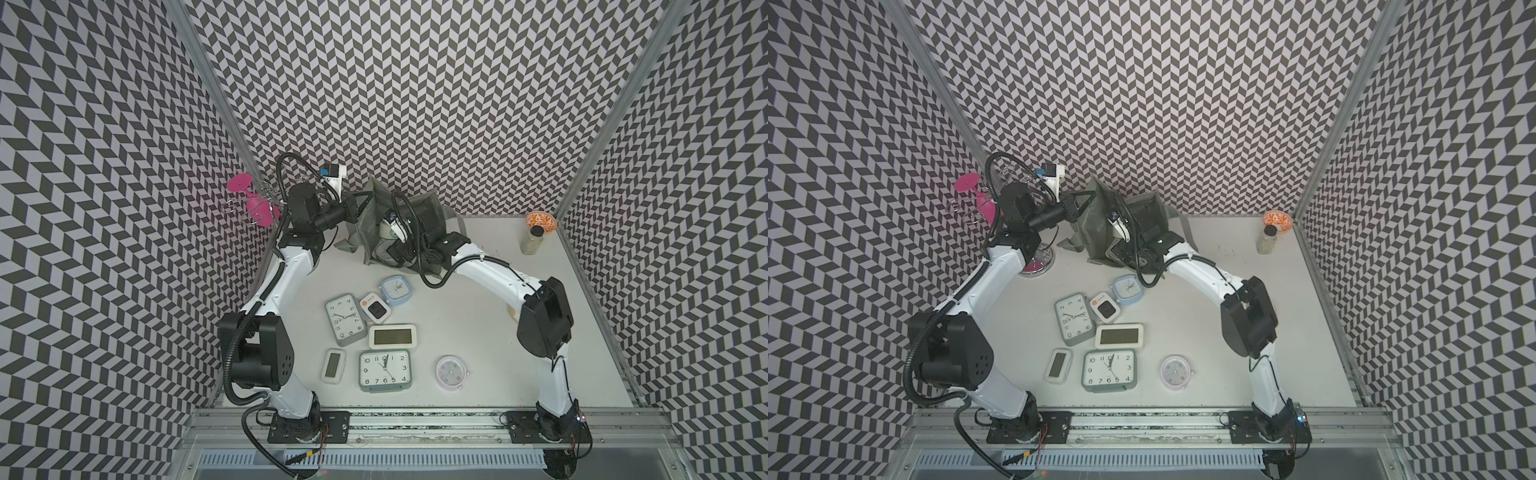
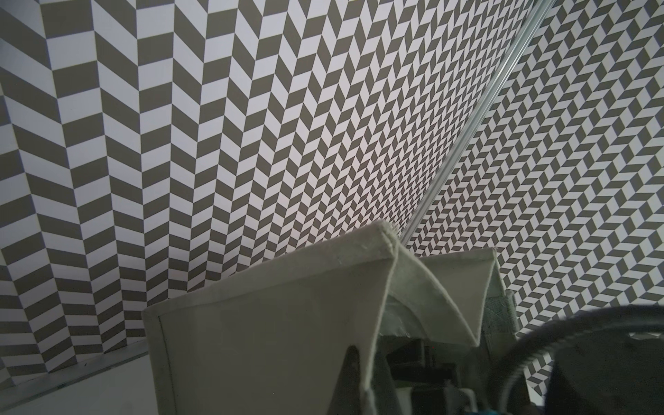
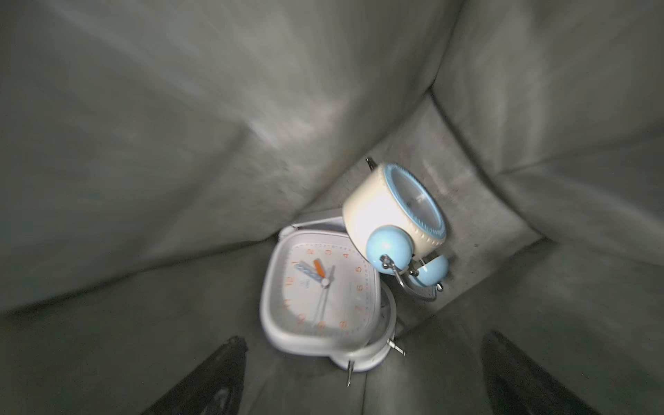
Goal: Put the alarm clock into the canvas bag
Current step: Place the alarm at the canvas bag, then pick up the alarm from the center of the board.
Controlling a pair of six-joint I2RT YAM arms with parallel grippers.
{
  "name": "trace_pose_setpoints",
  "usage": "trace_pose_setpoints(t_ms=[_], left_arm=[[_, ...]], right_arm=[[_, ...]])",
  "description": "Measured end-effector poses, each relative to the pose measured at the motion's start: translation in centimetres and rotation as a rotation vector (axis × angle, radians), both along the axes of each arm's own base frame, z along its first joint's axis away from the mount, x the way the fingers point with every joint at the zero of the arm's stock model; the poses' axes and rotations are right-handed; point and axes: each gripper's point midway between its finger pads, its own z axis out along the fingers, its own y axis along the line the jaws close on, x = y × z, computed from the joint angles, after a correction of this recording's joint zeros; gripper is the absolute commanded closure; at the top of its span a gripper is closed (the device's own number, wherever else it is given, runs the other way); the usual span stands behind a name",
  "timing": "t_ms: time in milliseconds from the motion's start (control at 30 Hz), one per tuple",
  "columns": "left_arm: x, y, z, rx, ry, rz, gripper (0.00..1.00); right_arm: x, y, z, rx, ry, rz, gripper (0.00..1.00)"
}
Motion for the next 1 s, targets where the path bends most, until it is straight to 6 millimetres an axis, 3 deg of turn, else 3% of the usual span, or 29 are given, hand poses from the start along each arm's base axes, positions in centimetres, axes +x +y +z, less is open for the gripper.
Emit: trace_pose_setpoints(t_ms=[100, 233, 567, 733, 1000], left_arm=[[0.1, 0.1, 0.0, 0.0, 0.001, 0.004, 1.0], [0.1, 0.2, 0.0, 0.0, 0.001, 0.01, 1.0], [0.3, 0.5, -0.1, -0.001, 0.003, 0.021, 1.0], [0.3, 0.5, -0.1, -0.001, 0.005, 0.021, 1.0], [0.3, 0.5, -0.1, 0.001, 0.003, 0.021, 1.0]], right_arm=[[-2.1, -0.6, 3.4, 0.066, -0.027, 0.011, 0.01], [-4.7, -2.0, 6.5, 0.141, -0.044, 0.017, 0.01], [-13.5, -8.8, 7.7, 0.238, -0.007, 0.019, 0.01], [-17.4, -11.3, 6.0, 0.242, 0.073, 0.034, 0.0], [-21.7, -12.4, -0.6, 0.093, 0.348, 0.024, 0.01]])
